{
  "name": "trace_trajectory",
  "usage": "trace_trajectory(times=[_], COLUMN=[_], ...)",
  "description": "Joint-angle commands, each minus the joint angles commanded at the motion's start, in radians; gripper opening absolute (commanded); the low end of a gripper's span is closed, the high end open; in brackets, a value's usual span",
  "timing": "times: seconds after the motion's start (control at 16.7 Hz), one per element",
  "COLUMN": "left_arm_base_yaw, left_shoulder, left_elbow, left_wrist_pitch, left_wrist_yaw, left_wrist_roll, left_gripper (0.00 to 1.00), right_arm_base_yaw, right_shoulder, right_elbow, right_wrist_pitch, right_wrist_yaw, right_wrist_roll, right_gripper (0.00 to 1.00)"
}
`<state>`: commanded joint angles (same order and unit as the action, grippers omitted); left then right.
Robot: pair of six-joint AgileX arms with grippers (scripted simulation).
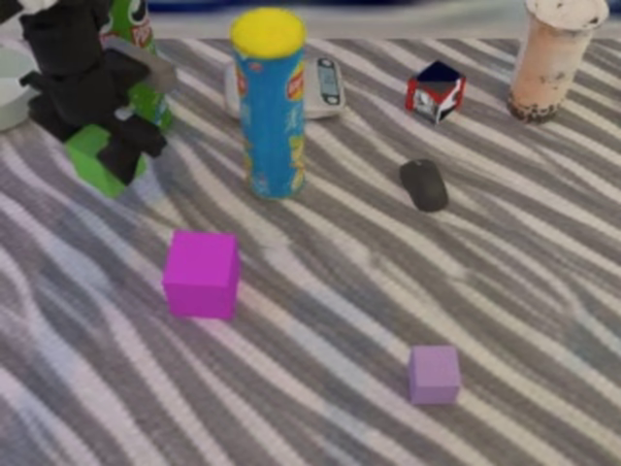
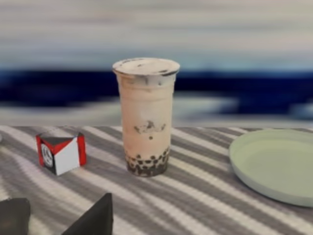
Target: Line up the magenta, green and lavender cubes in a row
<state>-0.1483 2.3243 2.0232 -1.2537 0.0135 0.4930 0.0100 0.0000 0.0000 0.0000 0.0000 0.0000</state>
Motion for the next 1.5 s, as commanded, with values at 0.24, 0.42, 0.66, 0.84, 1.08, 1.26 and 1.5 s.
trace_trajectory(times=[0.24, 0.42, 0.66, 0.84, 1.08, 1.26, 1.5], left_arm_base_yaw=[-0.005, -0.027, -0.144, -0.272, -0.468, -0.606, -0.737], left_shoulder=[0.002, -0.001, -0.029, -0.065, -0.126, -0.179, -0.247], left_elbow=[0.0, -0.003, -0.039, -0.096, -0.194, -0.263, -0.332], left_wrist_pitch=[0.0, 0.001, 0.006, 0.013, 0.025, 0.041, 0.068], left_wrist_yaw=[0.0, -0.001, -0.005, -0.009, -0.012, -0.016, -0.024], left_wrist_roll=[0.002, -0.029, -0.209, -0.45, -0.865, -1.133, -1.351], left_gripper=[0.0, 0.0, 0.0, 0.0, 0.0, 0.0, 0.0], right_arm_base_yaw=[0.0, 0.0, 0.0, 0.0, 0.0, 0.0, 0.0], right_shoulder=[0.0, 0.0, 0.0, 0.0, 0.0, 0.0, 0.0], right_elbow=[0.0, 0.0, 0.0, 0.0, 0.0, 0.0, 0.0], right_wrist_pitch=[0.0, 0.0, 0.0, 0.0, 0.0, 0.0, 0.0], right_wrist_yaw=[0.0, 0.0, 0.0, 0.0, 0.0, 0.0, 0.0], right_wrist_roll=[0.0, 0.0, 0.0, 0.0, 0.0, 0.0, 0.0], right_gripper=[1.0, 1.0, 1.0, 1.0, 1.0, 1.0, 1.0])
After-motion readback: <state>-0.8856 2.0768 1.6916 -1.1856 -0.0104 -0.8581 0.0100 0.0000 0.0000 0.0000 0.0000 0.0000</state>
